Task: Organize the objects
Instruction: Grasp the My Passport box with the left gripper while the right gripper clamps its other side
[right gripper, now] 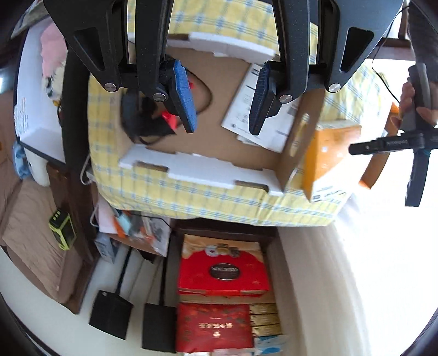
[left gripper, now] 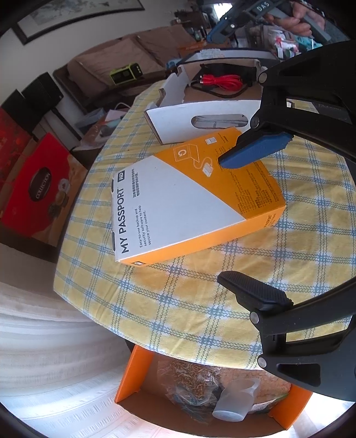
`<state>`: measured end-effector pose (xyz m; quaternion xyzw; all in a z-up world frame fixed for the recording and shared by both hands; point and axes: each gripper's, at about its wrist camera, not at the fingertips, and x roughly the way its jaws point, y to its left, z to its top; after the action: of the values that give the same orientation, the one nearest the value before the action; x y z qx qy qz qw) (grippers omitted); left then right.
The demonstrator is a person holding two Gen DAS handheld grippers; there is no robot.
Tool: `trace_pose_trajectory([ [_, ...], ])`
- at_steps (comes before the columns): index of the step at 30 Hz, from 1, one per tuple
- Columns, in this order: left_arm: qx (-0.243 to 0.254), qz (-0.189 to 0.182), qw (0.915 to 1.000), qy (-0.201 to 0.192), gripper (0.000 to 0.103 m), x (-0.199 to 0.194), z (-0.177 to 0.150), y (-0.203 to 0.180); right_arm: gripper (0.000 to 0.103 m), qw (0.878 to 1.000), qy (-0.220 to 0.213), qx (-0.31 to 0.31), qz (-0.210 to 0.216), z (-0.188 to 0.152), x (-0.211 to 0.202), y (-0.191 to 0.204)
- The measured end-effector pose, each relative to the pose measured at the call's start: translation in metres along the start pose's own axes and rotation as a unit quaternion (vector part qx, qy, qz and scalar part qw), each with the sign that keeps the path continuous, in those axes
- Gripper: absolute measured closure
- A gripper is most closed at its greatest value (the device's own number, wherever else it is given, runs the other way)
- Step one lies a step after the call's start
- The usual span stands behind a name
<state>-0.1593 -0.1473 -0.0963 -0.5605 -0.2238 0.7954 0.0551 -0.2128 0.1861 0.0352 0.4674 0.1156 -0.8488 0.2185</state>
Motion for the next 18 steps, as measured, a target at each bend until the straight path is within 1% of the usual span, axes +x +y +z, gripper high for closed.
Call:
trace_pose_trajectory([
  [2,-0.007,-0.006,1.0000,-0.003,0.029,0.000,0.000,0.003,0.063,1.000,0.000,-0.013,0.008,0.014,0.011,0.024],
  [6,-0.024,-0.020,0.9993,-0.022,0.029,-0.005,0.000,0.013,0.065,0.999,-0.001,-0.033,0.039,0.038,0.033,0.066],
  [10,-0.035,-0.051,0.9973,-0.040,0.033,-0.013,0.003,0.023,0.068,0.997,0.007,-0.049,0.056,0.056,0.060,0.097],
  [14,-0.040,-0.073,0.9955,-0.045,0.036,-0.013,0.005,0.028,0.072,0.996,0.029,-0.047,0.072,0.065,0.093,0.113],
  [18,-0.039,-0.079,0.9953,-0.041,0.036,-0.007,0.006,0.027,0.072,0.994,0.050,-0.029,0.093,0.067,0.118,0.115],
])
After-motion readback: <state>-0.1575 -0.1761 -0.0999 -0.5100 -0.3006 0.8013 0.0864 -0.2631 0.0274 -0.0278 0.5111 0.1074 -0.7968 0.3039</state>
